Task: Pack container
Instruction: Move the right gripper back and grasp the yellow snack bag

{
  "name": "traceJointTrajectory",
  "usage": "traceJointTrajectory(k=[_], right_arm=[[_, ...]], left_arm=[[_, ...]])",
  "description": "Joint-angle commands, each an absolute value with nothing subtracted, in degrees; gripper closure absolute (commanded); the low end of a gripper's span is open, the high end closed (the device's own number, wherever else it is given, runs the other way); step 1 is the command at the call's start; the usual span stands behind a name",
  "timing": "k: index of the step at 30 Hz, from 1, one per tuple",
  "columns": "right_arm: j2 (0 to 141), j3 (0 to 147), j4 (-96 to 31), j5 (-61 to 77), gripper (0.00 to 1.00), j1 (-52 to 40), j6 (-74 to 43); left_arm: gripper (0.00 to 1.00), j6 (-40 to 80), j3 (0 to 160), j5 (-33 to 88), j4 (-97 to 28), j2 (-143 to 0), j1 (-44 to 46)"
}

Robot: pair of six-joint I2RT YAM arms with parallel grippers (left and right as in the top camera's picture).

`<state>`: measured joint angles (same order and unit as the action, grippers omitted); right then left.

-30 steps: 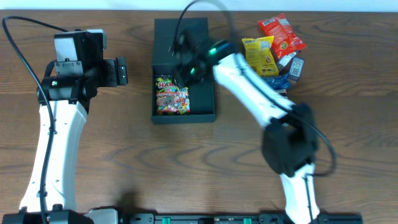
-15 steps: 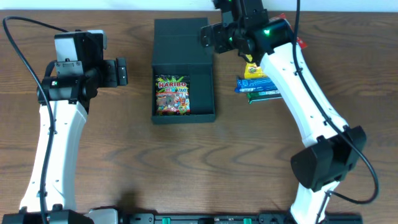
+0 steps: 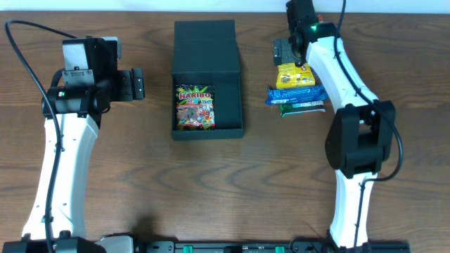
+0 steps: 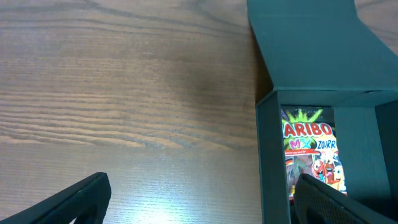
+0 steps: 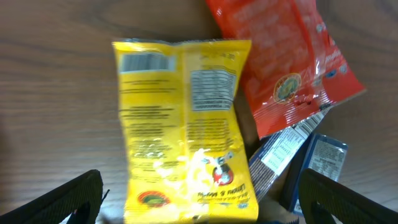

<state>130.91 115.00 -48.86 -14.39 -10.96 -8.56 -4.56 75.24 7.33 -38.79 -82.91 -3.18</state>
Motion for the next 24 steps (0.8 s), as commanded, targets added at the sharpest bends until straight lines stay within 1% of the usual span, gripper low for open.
traceJointTrajectory(k=[1, 11, 14, 16, 19, 21, 24], right_arm=[[133.0, 115.0, -48.6, -14.2, 0.01, -10.4, -9.3], [138.8, 115.0, -45.6, -8.4, 0.01, -9.0, -9.2], [140.3, 115.0, -45.2, -5.7, 0.02, -8.6, -9.2], [140.7, 115.0, -45.2, -5.3, 0.15, -8.3, -9.5], [140.7, 115.0, -45.0, -5.3, 0.42, -7.9, -9.5], [140.7, 115.0, -45.0, -5.3, 0.57, -7.7, -9.9], [140.7, 115.5, -45.6, -5.3, 0.70, -7.7, -10.3]], left_arm=[[0.05, -5.1, 76.6, 7.6, -39.2, -82.4, -3.4], [0.04, -4.7, 76.6, 7.5, -39.2, -82.4, -3.4], [0.05, -4.7, 76.6, 7.6, -39.2, -82.4, -3.4], [0.05, -4.7, 76.6, 7.5, -39.2, -82.4, -3.4], [0.05, -4.7, 76.6, 7.5, -39.2, -82.4, -3.4], [0.05, -4.7, 76.6, 7.5, -39.2, -82.4, -3.4], [0.05, -4.7, 76.6, 7.5, -39.2, -82.4, -3.4]])
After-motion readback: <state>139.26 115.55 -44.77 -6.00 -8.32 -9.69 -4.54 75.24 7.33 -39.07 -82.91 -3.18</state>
